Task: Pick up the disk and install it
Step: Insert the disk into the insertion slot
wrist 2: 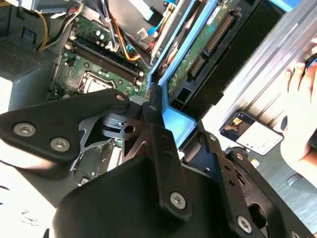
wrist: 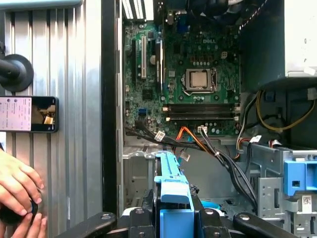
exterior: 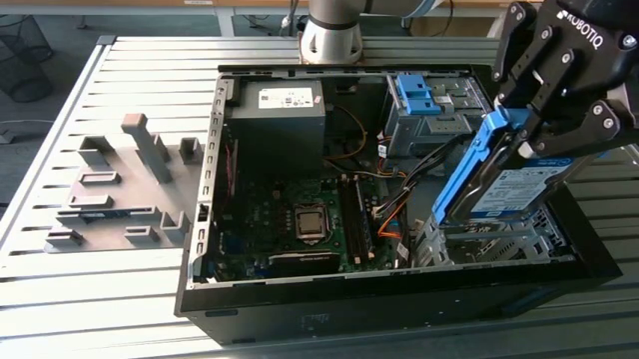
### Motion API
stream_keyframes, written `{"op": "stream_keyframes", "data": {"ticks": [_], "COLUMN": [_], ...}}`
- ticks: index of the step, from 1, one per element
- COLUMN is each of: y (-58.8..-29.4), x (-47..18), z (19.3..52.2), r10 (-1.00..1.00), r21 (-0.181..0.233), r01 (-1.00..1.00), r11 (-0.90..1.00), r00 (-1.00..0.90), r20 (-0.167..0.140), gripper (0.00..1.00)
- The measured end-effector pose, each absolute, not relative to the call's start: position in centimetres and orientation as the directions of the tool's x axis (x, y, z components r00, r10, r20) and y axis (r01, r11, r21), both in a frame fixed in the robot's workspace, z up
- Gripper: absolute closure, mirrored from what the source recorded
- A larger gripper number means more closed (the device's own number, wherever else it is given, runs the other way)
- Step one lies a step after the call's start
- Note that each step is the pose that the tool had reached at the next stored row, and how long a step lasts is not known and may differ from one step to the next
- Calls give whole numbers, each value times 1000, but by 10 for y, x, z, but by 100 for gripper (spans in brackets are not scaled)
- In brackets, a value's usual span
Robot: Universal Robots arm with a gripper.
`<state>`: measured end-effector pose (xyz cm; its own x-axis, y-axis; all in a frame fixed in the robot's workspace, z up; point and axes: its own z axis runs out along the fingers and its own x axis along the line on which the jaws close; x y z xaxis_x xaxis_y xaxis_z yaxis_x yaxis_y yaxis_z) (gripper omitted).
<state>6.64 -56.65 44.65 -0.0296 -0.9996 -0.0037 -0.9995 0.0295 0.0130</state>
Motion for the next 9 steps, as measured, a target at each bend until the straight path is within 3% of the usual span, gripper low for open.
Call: {"op": "stream_keyframes", "data": {"ticks": [9], "y": [-567], "x": [74], "z": [439], "r10": [-1000], "r21": [13], "r01": [-999], "r11": [31], "r00": [-31], "r20": [-4], "gripper": [64]}}
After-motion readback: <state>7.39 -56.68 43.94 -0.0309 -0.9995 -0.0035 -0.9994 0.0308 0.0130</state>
